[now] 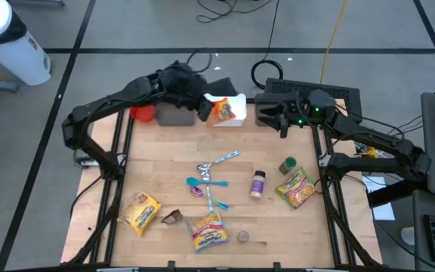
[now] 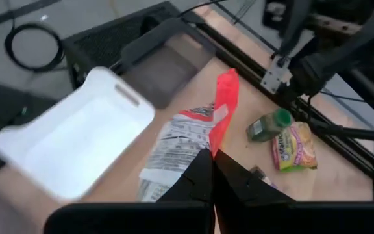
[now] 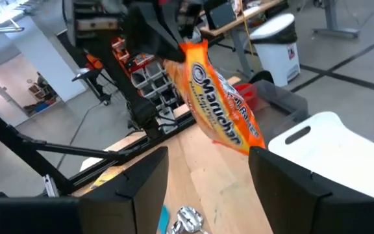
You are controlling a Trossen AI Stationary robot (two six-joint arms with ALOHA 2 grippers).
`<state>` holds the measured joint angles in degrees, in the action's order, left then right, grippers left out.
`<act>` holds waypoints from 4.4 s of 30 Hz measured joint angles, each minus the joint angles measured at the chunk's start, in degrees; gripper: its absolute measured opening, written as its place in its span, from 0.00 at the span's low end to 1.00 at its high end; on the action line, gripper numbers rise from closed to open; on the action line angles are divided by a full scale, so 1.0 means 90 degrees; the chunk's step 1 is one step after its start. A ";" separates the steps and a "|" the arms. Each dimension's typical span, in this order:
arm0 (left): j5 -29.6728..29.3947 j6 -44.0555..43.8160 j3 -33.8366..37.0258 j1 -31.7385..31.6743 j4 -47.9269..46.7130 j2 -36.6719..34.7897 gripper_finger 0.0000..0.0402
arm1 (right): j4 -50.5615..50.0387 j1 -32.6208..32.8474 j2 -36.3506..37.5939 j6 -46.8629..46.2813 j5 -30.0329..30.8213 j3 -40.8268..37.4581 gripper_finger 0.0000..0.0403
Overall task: Pick & Place Food Item
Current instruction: Put the orange noodle pack into the left black bin
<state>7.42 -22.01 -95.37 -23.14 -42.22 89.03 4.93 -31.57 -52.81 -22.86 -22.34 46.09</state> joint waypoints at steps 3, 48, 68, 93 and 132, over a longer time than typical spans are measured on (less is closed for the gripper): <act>-0.0056 -0.0269 0.0475 -0.0071 -0.0037 -0.0474 0.00 | -0.0013 0.0002 0.0013 -0.0011 0.0154 0.0000 0.51; -0.1167 -0.2143 0.3349 -0.2959 0.0378 -0.1821 0.00 | 0.0094 0.0007 -0.0472 -0.0317 0.1006 0.0002 0.48; -0.1577 -0.2247 0.3349 -0.3437 0.0257 -0.1821 0.00 | 0.0094 0.0007 -0.0472 -0.0339 0.1004 0.0002 0.47; -0.2111 -0.3529 0.4663 -0.3344 0.1147 -0.1809 0.00 | 0.0094 0.0007 -0.0472 -0.0388 0.1006 0.0002 0.46; -0.2496 -0.3588 0.4665 -0.3234 0.1042 -0.1544 0.00 | 0.0094 0.0021 -0.0472 -0.0466 0.1146 0.0002 0.45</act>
<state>-15.05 -54.30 -53.39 -52.25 -32.84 75.13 5.78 -31.38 -57.06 -27.05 -12.02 46.11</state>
